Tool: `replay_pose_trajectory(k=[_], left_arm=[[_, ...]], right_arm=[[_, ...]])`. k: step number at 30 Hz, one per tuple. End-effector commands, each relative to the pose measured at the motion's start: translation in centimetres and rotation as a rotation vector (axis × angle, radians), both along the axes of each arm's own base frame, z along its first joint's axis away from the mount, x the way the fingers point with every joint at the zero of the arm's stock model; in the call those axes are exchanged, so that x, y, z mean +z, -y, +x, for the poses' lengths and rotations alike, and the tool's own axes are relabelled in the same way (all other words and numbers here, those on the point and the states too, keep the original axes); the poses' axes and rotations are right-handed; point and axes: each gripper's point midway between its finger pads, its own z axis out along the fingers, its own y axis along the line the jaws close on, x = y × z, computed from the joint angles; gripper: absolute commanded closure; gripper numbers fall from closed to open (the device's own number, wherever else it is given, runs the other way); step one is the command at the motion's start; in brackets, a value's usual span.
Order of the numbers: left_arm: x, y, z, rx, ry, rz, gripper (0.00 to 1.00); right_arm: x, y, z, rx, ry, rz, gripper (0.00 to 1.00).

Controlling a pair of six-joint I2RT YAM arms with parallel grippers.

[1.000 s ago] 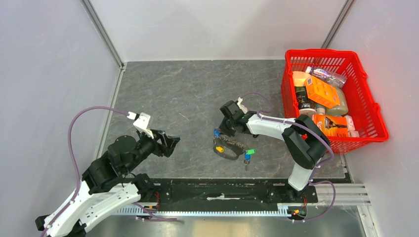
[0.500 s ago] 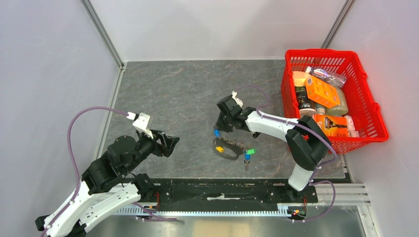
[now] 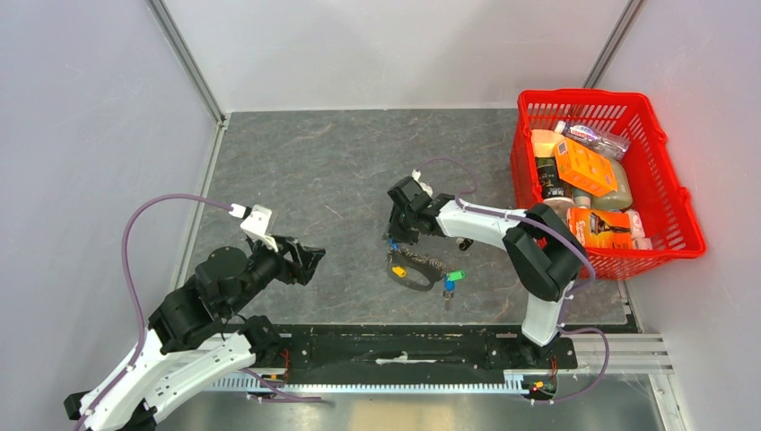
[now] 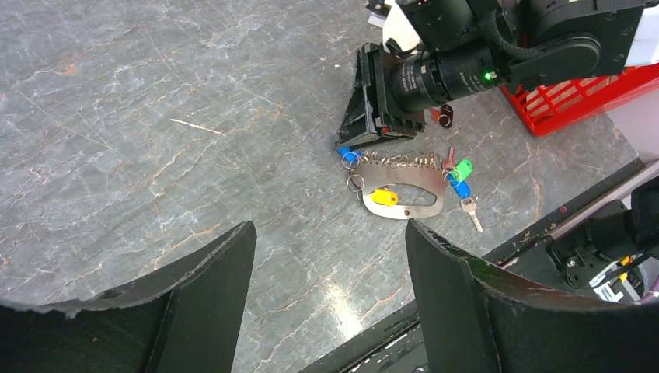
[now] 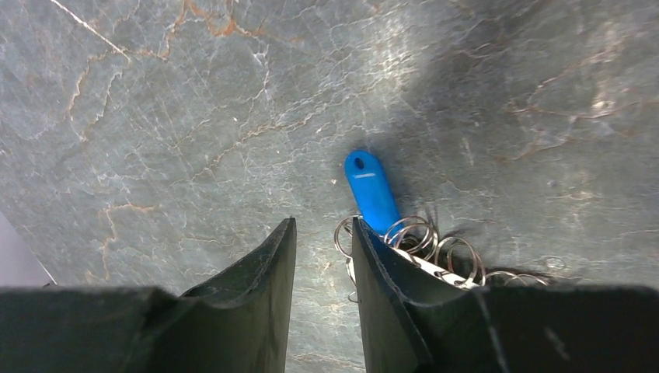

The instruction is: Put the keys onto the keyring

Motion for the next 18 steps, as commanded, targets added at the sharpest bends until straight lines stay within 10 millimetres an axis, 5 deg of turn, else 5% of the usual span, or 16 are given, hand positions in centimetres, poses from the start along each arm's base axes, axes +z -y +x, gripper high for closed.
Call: replay_pose_trajectory(k=[1,8,18], left_arm=[[0.2,-0.4,0.1,0.004,0.026,0.022,0.22],[0.1,-0.3,0.2,0.003,0.025,0.023,0.22],[0.1,-0.3,0.2,0.005,0.024,0.027,0.22]], right_arm=[[0.9,-1.9,0.1,0.054,0.007,0.038,0.6],[0.7,-2.2,-0.2,0.077,0.01,0.024,0.59],[0.7,-6.0,-1.7,0.245,-0.052,0.083,0.58]])
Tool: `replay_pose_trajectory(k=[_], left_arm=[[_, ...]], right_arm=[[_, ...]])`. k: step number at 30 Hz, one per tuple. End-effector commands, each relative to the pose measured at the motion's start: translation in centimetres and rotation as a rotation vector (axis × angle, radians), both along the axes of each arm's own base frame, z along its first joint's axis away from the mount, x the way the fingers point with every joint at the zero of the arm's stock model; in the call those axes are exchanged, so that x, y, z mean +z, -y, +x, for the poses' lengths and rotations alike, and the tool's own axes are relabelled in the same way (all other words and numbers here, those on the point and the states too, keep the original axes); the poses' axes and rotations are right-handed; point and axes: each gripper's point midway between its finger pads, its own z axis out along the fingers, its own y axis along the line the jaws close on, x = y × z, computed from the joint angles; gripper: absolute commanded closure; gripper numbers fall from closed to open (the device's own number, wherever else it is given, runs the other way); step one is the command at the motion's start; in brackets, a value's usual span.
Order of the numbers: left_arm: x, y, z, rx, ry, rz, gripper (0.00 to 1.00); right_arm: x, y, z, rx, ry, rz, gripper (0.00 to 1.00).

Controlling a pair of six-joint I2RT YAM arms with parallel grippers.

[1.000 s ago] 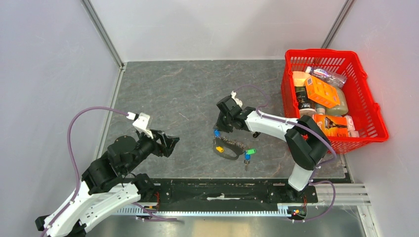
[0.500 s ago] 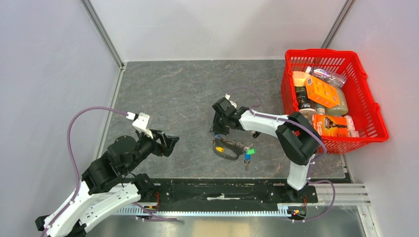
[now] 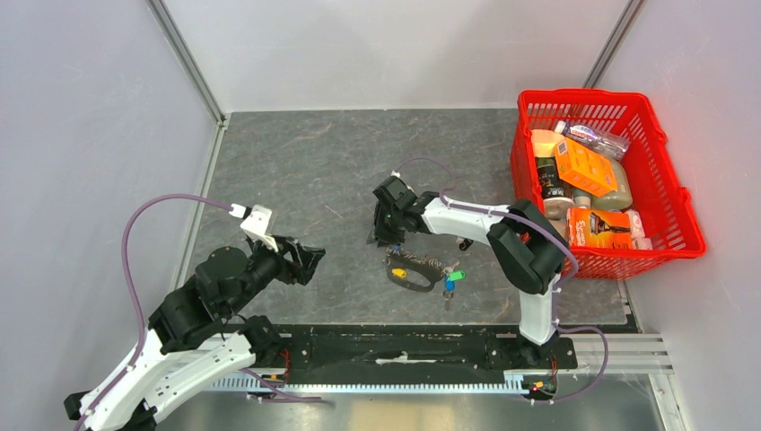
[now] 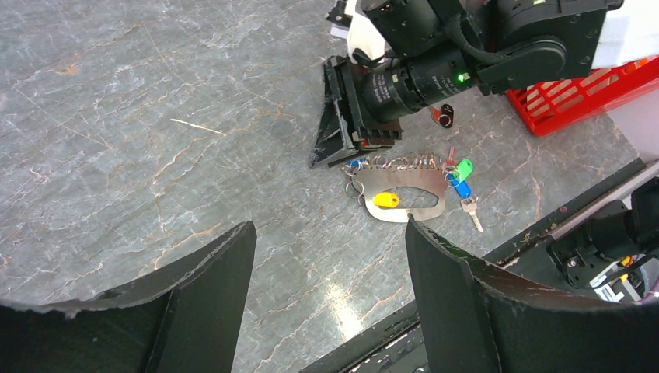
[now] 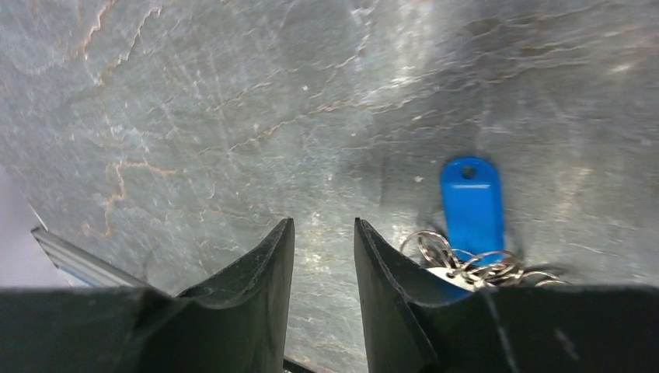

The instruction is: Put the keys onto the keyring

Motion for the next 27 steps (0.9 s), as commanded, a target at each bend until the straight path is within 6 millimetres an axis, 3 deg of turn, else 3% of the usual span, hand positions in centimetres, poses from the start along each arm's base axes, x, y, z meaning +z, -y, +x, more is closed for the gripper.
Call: replay_pose_trajectory(k=[1,8,16,27], left_arm=[[0.1,-0.3,0.2,0.003,0.023,0.026,0.22],[0.0,-0.2,0.2,0.0,0.02,0.028,0.22],[-0.2,0.1,0.3,-0.008,0.012,0.035,0.22],[-0.4,0.1,0.4,-0.003,0.007,0.042,0.22]], right_arm=[[1.2,-2.3,-0.6,0.112,-0.015,0.049,0.58],[4.9,1.2,0.6,0.015,0.16,-0.01,0.56],[3.9,5.2,-0.4,-0.147,0.138,-0.081,0.56],[2.7,4.8,-0.3,-0.19,0.092,-0.049,0.56]])
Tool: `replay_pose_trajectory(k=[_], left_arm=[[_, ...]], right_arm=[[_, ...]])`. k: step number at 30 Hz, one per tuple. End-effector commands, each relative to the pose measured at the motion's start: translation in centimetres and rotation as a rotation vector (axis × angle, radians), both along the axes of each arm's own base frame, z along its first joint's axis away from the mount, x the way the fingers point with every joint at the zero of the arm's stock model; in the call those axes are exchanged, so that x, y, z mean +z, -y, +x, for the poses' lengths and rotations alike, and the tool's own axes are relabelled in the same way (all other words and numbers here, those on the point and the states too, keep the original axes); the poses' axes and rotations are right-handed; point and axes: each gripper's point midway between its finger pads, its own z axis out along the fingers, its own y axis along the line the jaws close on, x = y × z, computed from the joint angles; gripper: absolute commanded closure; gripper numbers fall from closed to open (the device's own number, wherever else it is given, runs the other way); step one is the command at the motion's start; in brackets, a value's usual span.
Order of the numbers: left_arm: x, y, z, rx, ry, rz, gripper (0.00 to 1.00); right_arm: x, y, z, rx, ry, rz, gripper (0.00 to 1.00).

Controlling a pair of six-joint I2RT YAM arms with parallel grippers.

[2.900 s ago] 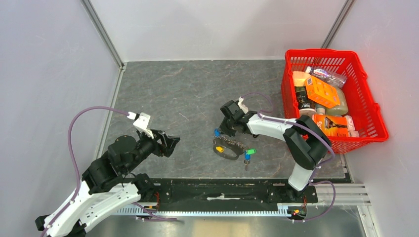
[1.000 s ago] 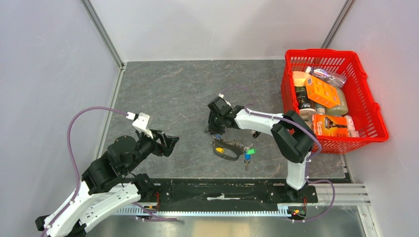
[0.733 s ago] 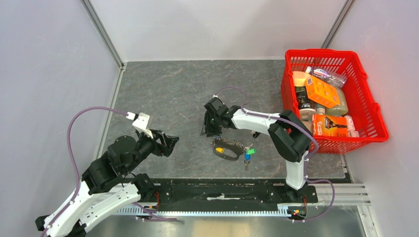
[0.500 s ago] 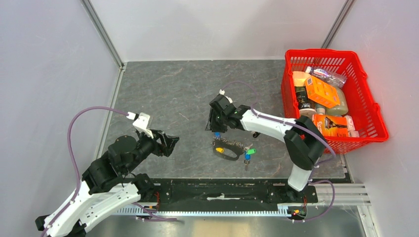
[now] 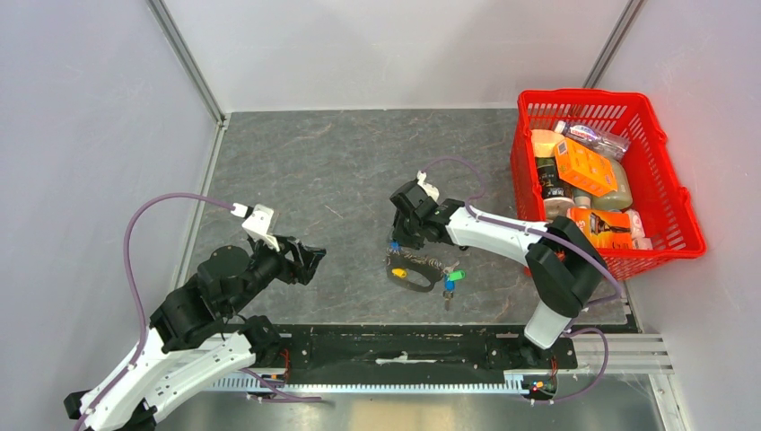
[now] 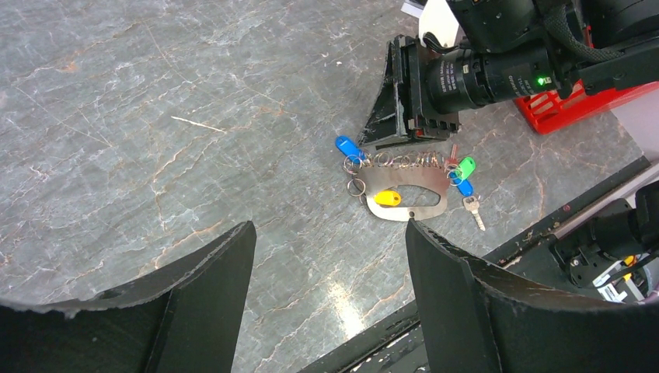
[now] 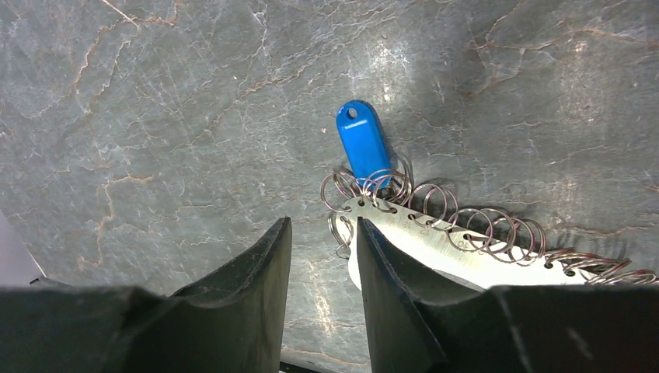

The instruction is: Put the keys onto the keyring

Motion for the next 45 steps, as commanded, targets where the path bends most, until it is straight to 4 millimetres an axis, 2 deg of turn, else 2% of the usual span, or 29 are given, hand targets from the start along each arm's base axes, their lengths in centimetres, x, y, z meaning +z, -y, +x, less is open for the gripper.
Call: replay_pose_trajectory(k=[1,12,32,45], left_arm=[[-0.2,0.0,0.3,-0.004,0.013,0.036,0.22],[-0.1,-0.2,0.3,0.006,0.019,0.032,0.22],[-0.2,-0.3,0.5,0.011,0.017,0.039,0.22],[-0.3,-0.2,0.5,0.012,0.015,0.044,0.22]], right_arm=[[-0.1,-0.3,0.9,-0.043,0.007,0.021,0.56],[-2.0,0.6,0.8,-0.061,-0.017,-0.006,0.6],[-3.4,1.5,0.6,-0.076,-0.033,-0.013,0.73],[-4.3,1.0,0.4,-0.059,-0.055,-0.005,0.76]])
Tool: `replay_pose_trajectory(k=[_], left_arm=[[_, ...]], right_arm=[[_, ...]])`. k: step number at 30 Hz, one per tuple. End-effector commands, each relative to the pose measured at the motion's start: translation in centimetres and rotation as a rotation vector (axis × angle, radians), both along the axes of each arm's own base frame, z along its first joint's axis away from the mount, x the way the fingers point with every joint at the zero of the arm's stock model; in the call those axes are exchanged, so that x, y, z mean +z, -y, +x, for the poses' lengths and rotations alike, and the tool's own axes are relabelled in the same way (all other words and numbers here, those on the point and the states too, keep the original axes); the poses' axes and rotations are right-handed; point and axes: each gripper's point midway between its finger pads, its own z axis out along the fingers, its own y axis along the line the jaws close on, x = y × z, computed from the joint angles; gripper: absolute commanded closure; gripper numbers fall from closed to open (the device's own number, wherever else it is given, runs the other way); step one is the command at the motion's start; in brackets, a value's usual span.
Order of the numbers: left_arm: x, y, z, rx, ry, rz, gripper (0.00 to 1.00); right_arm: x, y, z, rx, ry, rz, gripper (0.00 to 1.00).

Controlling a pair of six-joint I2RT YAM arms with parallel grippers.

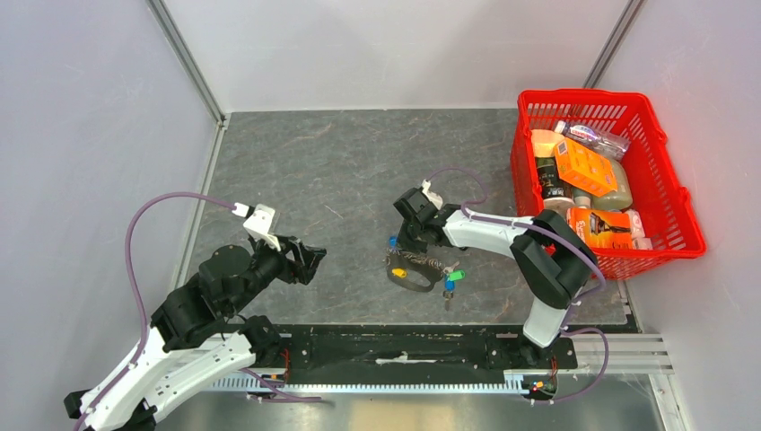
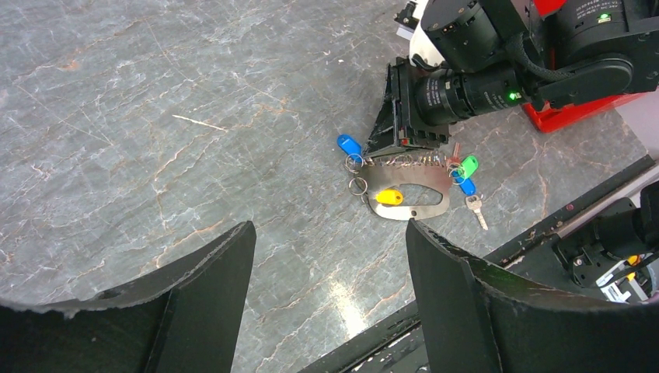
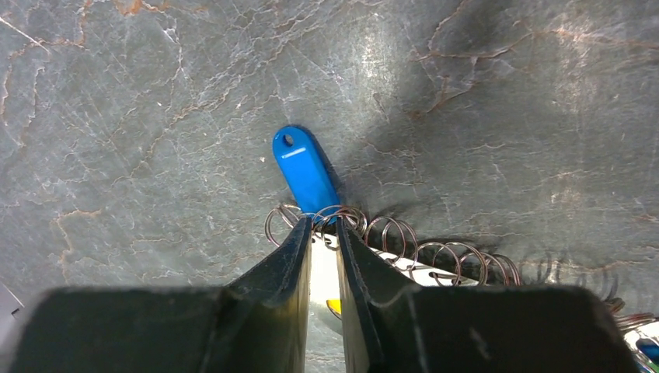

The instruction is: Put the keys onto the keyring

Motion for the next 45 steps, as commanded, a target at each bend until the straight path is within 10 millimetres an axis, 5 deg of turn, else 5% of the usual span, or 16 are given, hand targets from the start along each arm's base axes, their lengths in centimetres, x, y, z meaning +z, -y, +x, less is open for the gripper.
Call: replay_pose_trajectory(k=[1,13,21,27,34,37,40,45], left_arm=[[-0.1,-0.2,0.4,0.01,0.018,0.039,0.22],[-0.2,-0.3,0.6,0.017,0.018,0.042,0.22],[-0.2,-0.3,0.6,0.017,0.016,0.046,0.22],[-0.2,-0.3,0.6,0.02,0.017,0.044,0.22],[-0.1,-0.5,0.6,0.026,0.021,0.038,0.22],[0.0,-0.5,0.6,0.027,0.023,0.037,0.22],[0.0,-0.5,0.6,0.028,0.023,0.035,0.22],[-0.1,-0.5,0.6,0.029,0.02,0.035,0.22]], right_arm=[[-0.5,-0.1,0.3,-0.01,0.002,0.009,0.76],[-0.9,0.4,0.1,-0.018,-0.001,0.005,0.9],[1.1,1.1,0.1,-0.015,0.039,0.004,0.99],[4.5,1.0,-0.2,0.048,0.119,0.065,1.0],[11.8,0.1,-0.6,0.215,0.36,0.193,0.87],[14.4,-1.3,-2.2,0.364,0.48,0.262,0.63],[12.6,-0.5,-2.4,0.389,0.409,0.158,0.5],[11.0,1.4,-1.9,0.311,0.39,0.068,0.47]])
